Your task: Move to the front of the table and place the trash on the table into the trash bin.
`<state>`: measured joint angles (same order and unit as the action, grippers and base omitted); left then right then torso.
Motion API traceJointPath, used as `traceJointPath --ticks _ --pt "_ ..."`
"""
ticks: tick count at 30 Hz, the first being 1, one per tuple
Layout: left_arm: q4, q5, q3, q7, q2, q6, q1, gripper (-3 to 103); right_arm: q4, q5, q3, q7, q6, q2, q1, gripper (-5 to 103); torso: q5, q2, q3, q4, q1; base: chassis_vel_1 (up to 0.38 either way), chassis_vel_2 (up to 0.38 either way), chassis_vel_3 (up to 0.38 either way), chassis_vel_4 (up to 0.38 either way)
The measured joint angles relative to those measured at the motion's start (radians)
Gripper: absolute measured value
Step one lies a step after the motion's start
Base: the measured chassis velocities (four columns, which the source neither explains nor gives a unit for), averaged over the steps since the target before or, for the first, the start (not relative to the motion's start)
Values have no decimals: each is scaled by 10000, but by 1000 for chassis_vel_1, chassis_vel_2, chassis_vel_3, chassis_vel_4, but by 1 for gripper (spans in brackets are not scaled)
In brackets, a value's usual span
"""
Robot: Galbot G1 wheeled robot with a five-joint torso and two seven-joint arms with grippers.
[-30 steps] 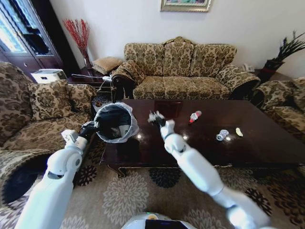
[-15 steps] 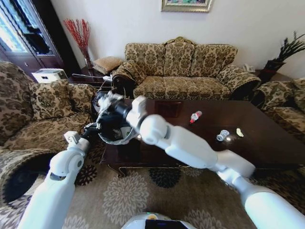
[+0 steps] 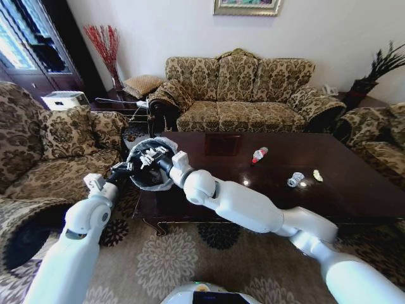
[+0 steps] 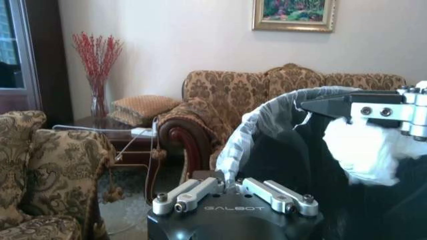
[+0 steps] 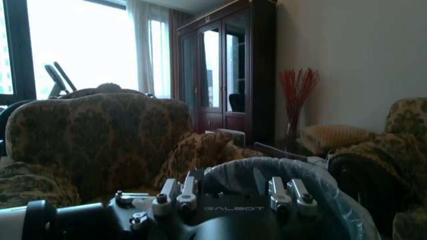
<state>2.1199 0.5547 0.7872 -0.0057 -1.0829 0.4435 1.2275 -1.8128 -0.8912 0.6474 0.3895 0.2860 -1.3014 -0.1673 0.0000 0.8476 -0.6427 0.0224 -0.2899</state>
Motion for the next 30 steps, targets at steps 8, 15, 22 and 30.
traceJointPath --ticks 8,15,22,30 --pt "-35 -11 -36 25 -51 2 -24 0 -151 -44 -30 107 -28 113 30 81 0 0 0 0 0 0 0 0 0" --pt "-6 -21 -6 43 -65 2 23 0 -133 243 -24 70 -50 185 54 99 0 0 0 1 0 0 0 0 0" --pt "35 -45 -18 51 -128 2 48 0 -40 695 -15 -168 -105 117 120 100 0 0 0 2 0 0 0 0 0" --pt "146 -58 -33 56 -132 68 85 0 352 2019 -33 -1073 -174 195 400 100 0 0 0 2 0 0 0 0 0"
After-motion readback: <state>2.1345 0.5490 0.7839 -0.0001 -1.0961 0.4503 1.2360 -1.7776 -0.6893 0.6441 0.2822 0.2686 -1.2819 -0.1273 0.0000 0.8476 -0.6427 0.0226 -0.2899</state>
